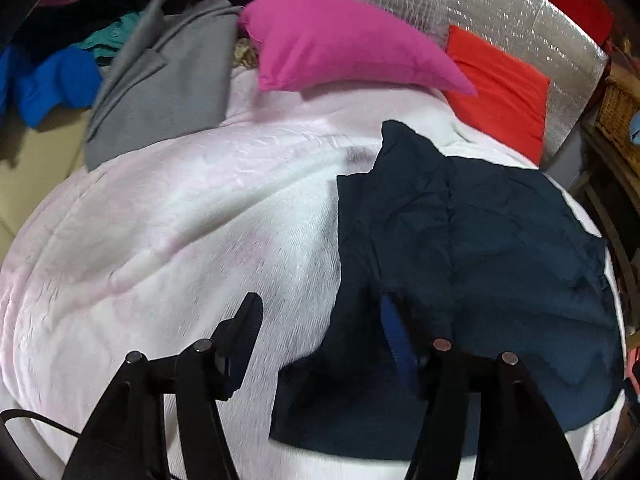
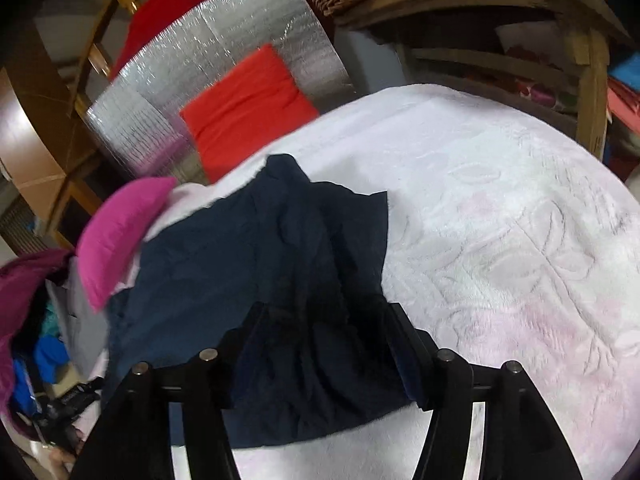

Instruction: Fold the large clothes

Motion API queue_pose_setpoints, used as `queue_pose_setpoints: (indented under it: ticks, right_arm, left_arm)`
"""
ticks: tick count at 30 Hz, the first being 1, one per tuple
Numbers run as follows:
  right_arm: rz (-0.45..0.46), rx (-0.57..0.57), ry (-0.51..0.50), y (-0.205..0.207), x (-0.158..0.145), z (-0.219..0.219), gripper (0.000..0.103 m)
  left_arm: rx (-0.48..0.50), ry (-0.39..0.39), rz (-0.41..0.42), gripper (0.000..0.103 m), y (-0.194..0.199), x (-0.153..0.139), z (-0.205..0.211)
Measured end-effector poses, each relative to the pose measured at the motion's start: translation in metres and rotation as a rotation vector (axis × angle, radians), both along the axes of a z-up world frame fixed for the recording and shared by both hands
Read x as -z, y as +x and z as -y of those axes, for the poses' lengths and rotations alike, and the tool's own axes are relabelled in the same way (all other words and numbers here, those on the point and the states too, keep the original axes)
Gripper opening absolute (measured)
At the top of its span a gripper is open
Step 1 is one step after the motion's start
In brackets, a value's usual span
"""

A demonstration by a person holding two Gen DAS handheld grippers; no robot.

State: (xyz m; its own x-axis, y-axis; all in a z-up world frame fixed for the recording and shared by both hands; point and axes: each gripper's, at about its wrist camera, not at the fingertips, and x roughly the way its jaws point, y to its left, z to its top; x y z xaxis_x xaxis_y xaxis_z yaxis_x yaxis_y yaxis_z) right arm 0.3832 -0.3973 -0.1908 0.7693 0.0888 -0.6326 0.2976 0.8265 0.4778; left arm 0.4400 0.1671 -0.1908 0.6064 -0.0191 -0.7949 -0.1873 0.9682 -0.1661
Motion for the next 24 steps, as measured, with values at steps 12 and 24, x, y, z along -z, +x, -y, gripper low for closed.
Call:
queue_pose_setpoints:
  ticks: [12, 24]
  right_arm:
    - [0.019, -0.101, 0.427, -0.050, 0.024, -0.022, 0.077]
    - [-0.079, -0.004, 0.555, -0.011, 0.079, -0.026, 0.079]
  left_arm:
    - [-0.040, -0.427, -0.113, 0.075, -0.074, 0.033, -0.009]
    - [-0.092, -0.619, -0.124, 0.082, -0.030, 0.058, -0.001]
